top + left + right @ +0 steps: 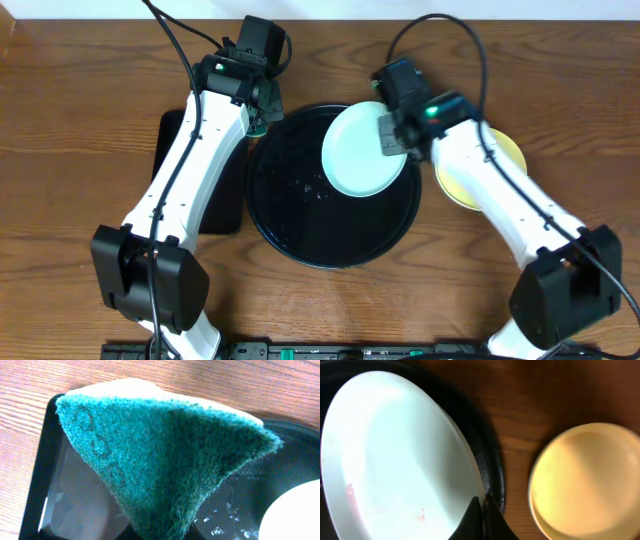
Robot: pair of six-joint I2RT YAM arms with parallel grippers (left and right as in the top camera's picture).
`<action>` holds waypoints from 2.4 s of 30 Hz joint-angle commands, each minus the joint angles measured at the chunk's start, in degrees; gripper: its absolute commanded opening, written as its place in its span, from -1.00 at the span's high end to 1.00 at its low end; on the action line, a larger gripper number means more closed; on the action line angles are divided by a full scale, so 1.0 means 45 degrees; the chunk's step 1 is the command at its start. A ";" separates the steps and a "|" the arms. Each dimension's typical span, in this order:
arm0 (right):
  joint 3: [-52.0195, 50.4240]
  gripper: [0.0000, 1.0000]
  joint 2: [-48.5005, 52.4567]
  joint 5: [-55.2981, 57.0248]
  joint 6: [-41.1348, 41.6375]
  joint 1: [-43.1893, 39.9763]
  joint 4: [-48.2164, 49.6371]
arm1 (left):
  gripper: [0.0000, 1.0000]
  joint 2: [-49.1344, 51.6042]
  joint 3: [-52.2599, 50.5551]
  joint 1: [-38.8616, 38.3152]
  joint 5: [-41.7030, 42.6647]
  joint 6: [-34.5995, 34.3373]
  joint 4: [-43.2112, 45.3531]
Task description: Clean dirty plates on tray and stack at the side
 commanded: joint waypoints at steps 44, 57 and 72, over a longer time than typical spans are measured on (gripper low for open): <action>-0.3934 0.54 -0.1219 -0.2681 -0.1200 -0.9117 0.0291 | 0.85 -0.0733 0.0034 0.1345 0.0709 0.1409 -0.0379; -0.2929 -0.35 -0.4075 -0.4255 -0.1331 -0.7805 0.0767 | 0.85 -0.0486 -0.0175 0.4357 0.1277 0.2982 -0.0427; -0.2977 -0.35 -0.3497 -0.4245 -0.1331 -0.6013 0.0709 | 0.85 0.3322 -0.0758 0.4507 0.1282 0.4027 -0.0656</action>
